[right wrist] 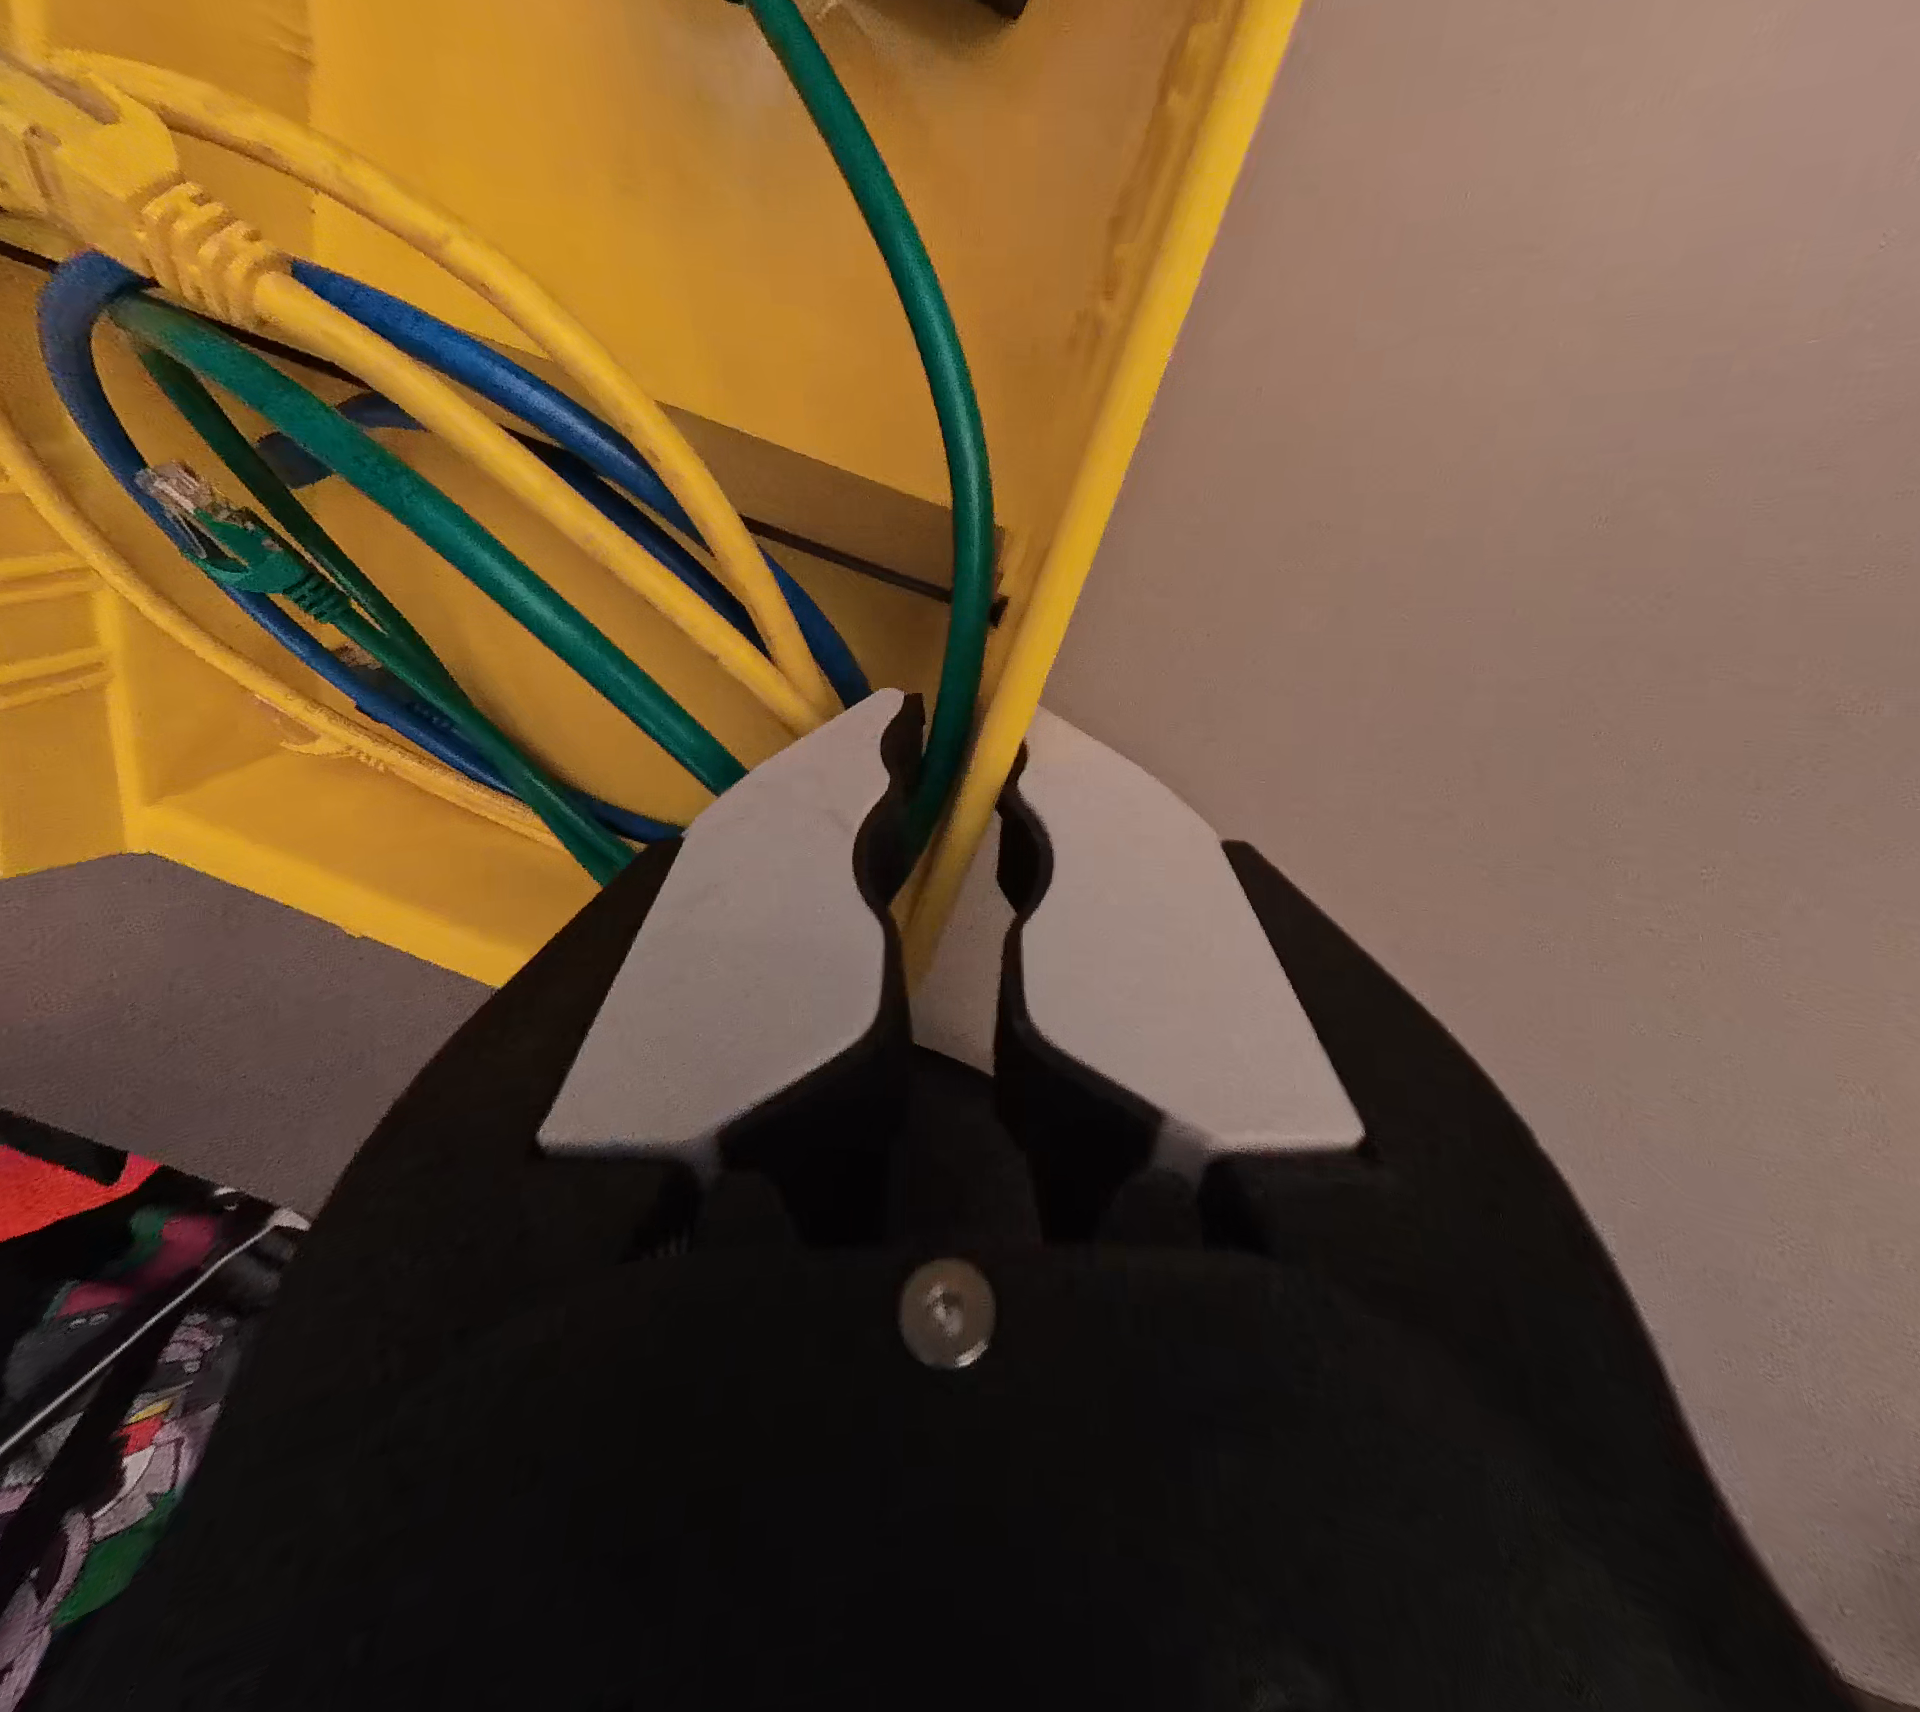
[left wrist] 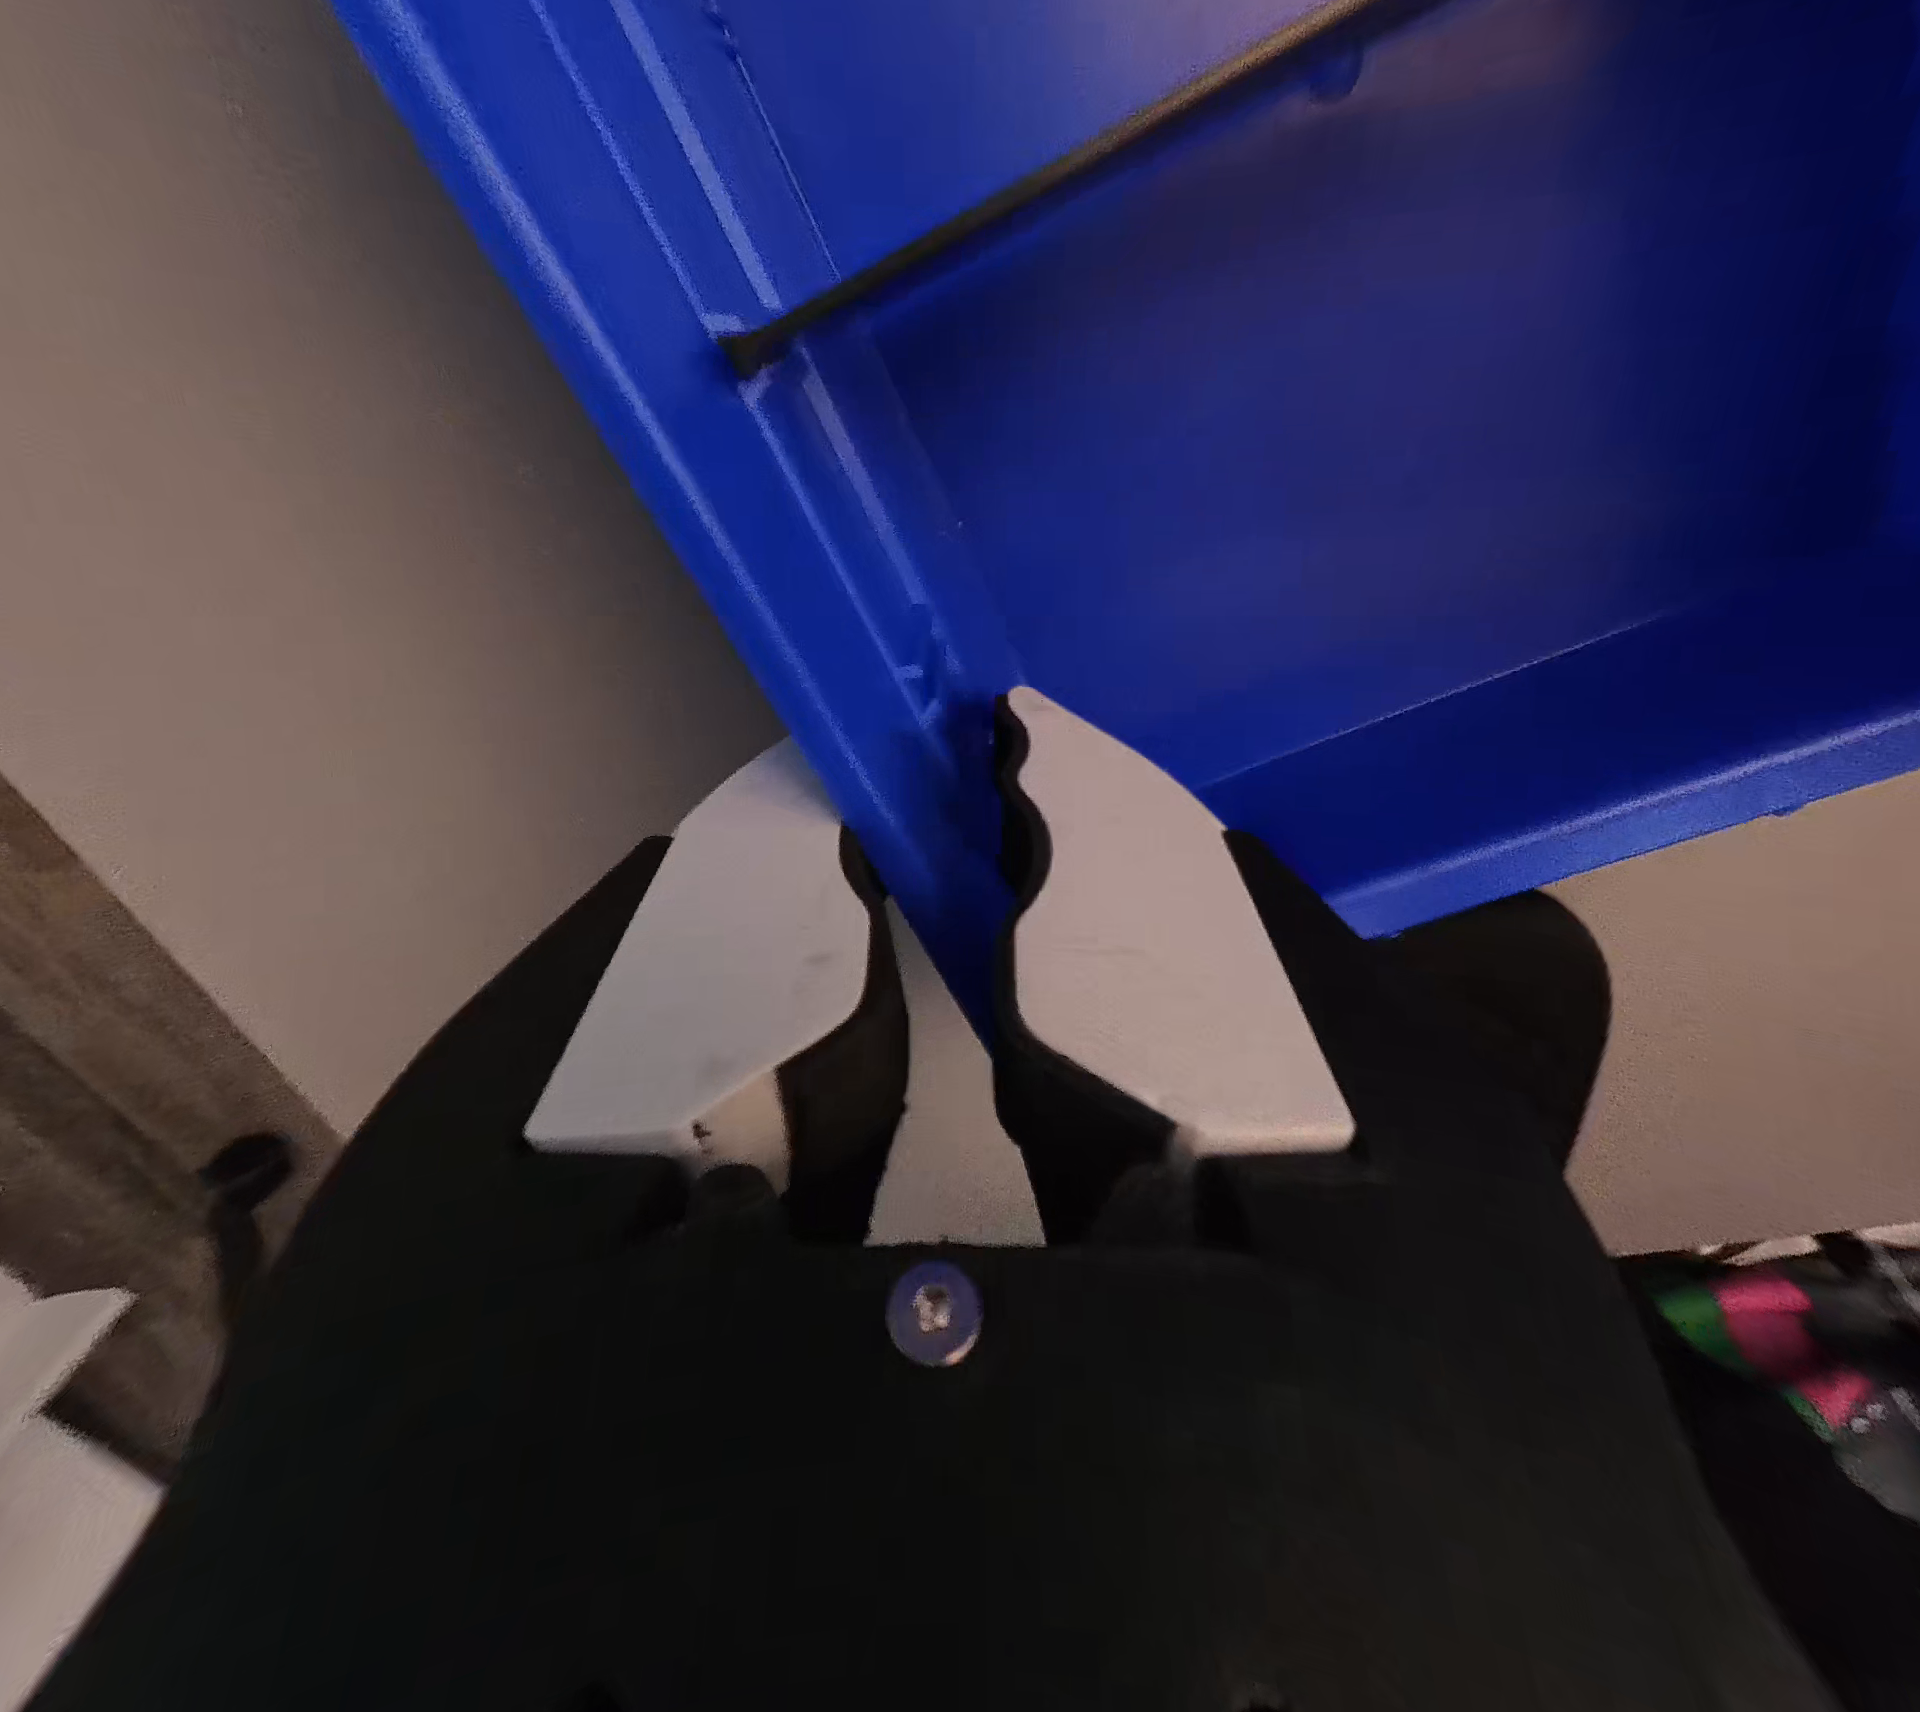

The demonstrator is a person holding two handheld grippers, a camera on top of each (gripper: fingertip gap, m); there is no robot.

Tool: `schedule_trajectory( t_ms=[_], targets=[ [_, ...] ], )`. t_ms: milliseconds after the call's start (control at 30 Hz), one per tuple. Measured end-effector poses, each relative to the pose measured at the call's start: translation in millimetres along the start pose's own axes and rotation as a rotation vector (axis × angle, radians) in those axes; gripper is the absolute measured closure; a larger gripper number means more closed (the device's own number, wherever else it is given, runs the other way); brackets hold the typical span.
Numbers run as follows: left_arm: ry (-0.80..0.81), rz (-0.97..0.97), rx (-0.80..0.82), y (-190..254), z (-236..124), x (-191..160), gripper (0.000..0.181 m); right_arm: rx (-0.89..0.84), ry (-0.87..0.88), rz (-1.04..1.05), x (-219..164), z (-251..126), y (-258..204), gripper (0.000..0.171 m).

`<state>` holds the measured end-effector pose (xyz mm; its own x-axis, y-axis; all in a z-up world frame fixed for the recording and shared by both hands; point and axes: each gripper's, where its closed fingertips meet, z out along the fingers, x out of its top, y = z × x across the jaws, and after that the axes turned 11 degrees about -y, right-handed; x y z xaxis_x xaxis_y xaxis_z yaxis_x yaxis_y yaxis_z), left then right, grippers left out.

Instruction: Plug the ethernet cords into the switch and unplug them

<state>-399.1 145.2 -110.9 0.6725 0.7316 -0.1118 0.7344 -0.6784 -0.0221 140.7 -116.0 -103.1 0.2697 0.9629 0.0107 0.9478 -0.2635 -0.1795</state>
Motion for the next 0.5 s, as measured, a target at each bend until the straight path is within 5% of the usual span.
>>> schedule_trajectory(
  t_ms=[200, 333, 433, 500],
  targets=[
    [-0.084, 0.156, 0.004, 48, 0, -7, 0.160, 0.032, 0.033, -0.142, 10, 0, -31, 0.146],
    [-0.050, 0.237, -0.011, 60, -14, -13, 0.151, -0.163, 0.345, -0.067, 26, -65, -25, 0.128],
    [0.130, 0.230, 0.005, 60, -49, -9, 0.151, -0.088, 0.852, -0.273, 45, -147, -122, 0.124],
    [0.289, 0.223, 0.065, 56, -80, -4, 0.149, 0.089, 1.030, -0.538, 42, -160, -223, 0.109]
  ],
)
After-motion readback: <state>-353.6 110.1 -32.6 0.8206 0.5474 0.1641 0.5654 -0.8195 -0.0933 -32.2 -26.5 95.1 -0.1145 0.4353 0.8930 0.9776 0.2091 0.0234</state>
